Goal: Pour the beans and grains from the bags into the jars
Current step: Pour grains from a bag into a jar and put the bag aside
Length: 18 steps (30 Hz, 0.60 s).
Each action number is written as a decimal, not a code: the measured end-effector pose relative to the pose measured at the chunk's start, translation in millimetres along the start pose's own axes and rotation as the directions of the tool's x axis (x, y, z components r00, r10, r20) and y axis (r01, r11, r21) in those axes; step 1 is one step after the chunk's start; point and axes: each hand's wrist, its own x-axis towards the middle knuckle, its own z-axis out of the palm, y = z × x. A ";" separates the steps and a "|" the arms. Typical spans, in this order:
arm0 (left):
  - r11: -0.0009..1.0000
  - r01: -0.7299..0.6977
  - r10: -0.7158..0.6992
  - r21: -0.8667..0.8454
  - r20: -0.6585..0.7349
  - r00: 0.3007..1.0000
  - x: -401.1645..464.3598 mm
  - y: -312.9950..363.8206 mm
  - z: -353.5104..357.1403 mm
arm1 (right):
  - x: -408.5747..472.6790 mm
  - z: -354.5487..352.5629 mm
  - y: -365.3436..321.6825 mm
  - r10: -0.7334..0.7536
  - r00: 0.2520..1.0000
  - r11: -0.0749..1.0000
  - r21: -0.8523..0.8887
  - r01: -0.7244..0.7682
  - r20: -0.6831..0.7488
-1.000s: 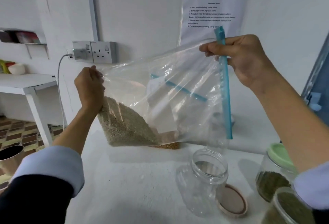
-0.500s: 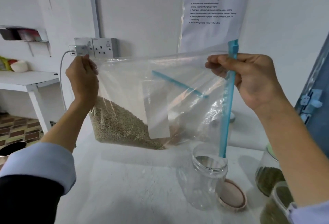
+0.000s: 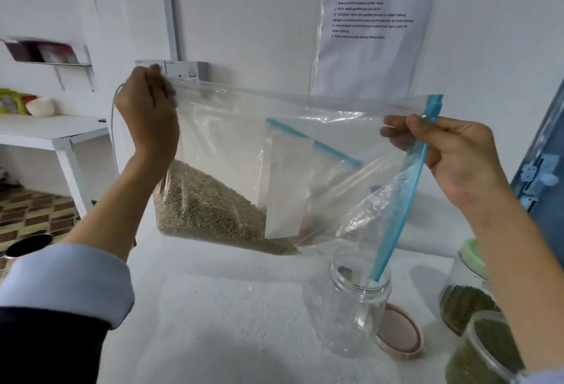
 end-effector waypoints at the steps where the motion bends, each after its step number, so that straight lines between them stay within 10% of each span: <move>1: 1.000 0.005 -0.006 -0.001 -0.012 1.000 2.5 3.8 2.5 | 1.3 -1.7 0.2 -0.010 1.000 1.000 -0.030 0.010 -0.010; 9: 0.999 0.038 -0.038 -0.026 -0.016 0.999 10.2 11.6 4.8 | 4.0 -5.5 1.0 -0.032 0.992 0.977 -0.211 0.006 -0.119; 18: 0.979 0.198 -0.188 -0.045 0.172 0.967 23.4 31.6 6.7 | 15.1 -8.1 1.5 0.388 0.921 0.866 0.351 -0.355 -0.026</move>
